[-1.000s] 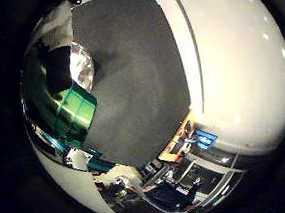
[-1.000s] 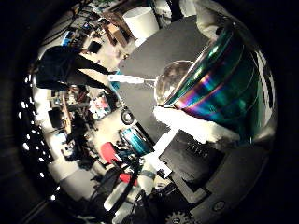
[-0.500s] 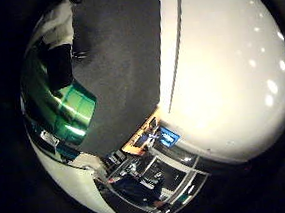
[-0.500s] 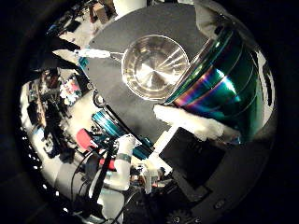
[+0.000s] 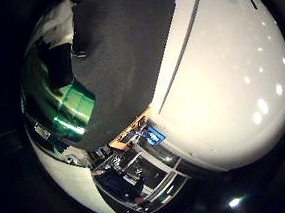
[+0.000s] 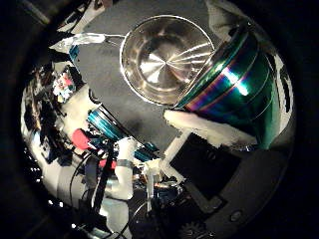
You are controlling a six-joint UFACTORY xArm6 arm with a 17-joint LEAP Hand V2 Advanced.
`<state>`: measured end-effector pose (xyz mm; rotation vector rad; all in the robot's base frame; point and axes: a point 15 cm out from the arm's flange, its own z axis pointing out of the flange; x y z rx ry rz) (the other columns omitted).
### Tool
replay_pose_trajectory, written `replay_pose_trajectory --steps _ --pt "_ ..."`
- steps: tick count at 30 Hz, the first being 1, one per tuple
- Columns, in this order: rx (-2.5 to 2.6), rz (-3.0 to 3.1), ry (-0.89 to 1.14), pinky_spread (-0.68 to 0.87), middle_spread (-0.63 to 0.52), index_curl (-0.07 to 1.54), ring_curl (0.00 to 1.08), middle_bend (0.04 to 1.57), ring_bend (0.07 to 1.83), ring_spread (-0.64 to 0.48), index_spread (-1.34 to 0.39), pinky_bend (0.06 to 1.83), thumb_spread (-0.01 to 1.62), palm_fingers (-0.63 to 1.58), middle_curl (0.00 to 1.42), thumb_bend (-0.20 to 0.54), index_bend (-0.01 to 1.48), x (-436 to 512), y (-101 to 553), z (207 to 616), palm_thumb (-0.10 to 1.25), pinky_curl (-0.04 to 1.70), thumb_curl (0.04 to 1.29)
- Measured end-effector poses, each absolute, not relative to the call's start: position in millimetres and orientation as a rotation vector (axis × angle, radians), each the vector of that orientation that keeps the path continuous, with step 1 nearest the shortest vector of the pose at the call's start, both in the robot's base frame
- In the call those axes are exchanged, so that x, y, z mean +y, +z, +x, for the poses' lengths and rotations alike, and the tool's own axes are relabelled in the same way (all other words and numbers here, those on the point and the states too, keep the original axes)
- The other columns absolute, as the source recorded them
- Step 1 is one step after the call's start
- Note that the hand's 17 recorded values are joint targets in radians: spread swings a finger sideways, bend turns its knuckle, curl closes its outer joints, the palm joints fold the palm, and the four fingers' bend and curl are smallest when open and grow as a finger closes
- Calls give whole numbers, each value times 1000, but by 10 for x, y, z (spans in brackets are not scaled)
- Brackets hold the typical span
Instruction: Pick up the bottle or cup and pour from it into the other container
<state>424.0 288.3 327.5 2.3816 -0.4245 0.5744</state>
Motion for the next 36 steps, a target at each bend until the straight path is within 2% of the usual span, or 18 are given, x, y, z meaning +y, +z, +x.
replay_pose_trajectory --steps 24,27,31,34,36 --pt "-427 2354 592 -249 -386 1146 820 1020 1414 -268 -543 1246 865 895 1199 -25 643 2807 3309 4307 938 1132 529" --pt "-428 2357 595 -266 -384 1128 804 1004 1408 -269 -546 1217 863 822 1176 -33 542 2810 3326 4300 906 1104 526" --pt "-430 2363 602 -342 -375 1074 724 941 1330 -289 -550 1176 860 760 1083 -31 302 2815 3364 4296 853 1008 522" --pt "-436 2374 611 -440 -365 1039 675 826 1259 -311 -557 1116 891 632 1012 -26 181 2807 3422 4300 846 922 518" --pt "-439 2376 611 -500 -347 952 654 725 1246 -307 -526 1081 935 454 958 -24 127 2796 3447 4297 842 873 508"
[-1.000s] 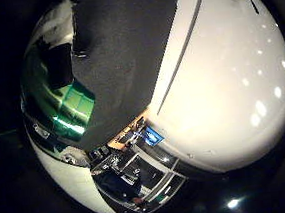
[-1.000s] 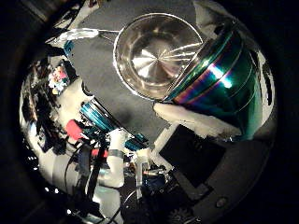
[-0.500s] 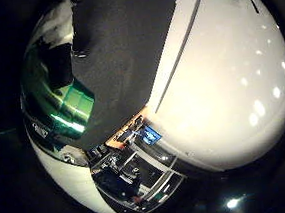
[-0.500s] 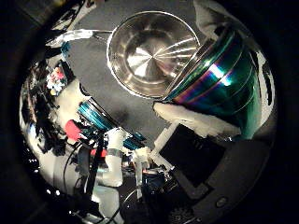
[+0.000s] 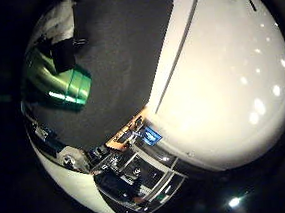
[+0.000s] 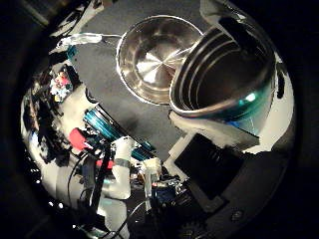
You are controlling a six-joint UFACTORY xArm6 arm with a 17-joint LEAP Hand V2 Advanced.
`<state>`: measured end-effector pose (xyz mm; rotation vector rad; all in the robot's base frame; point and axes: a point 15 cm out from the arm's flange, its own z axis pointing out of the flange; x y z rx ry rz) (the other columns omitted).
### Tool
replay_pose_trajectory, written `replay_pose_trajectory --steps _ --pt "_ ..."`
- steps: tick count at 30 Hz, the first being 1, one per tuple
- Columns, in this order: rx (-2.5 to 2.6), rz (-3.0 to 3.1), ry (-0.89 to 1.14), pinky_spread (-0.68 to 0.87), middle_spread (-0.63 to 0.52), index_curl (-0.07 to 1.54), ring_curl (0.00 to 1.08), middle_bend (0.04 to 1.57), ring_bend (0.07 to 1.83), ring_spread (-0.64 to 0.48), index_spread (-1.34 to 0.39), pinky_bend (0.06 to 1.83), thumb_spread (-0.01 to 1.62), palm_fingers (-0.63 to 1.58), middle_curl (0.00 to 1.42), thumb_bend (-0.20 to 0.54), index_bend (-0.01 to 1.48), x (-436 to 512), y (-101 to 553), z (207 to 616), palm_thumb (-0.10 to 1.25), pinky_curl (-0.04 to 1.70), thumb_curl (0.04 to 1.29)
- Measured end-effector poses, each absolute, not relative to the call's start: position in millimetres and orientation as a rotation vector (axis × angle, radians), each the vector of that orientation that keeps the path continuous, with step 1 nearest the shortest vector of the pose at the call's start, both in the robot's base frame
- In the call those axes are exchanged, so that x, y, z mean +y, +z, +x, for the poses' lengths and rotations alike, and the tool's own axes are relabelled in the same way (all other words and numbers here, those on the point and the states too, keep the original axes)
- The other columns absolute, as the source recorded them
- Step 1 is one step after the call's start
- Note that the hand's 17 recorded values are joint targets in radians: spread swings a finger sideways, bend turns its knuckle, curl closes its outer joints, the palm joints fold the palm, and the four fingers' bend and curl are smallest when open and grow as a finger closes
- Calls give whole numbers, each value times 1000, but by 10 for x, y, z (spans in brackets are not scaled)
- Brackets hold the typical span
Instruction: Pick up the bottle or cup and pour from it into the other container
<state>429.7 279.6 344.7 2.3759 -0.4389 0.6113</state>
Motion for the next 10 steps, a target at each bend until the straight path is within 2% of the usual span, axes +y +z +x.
replay_pose_trajectory --steps 4,5,8,10 --pt "-467 2382 611 -498 -299 806 576 598 1081 -267 -474 1042 981 265 862 -24 161 2714 3526 4328 838 799 487" --pt "-475 2383 608 -384 -261 773 551 555 972 -208 -454 958 988 91 820 -25 192 2690 3540 4334 832 801 484" --pt "-508 2388 599 42 -128 619 410 428 695 34 -433 863 999 -29 675 -23 180 2585 3606 4366 825 734 473" --pt "-530 2398 596 217 -58 557 362 314 605 121 -440 842 1005 -61 593 -25 174 2518 3676 4380 819 692 466"
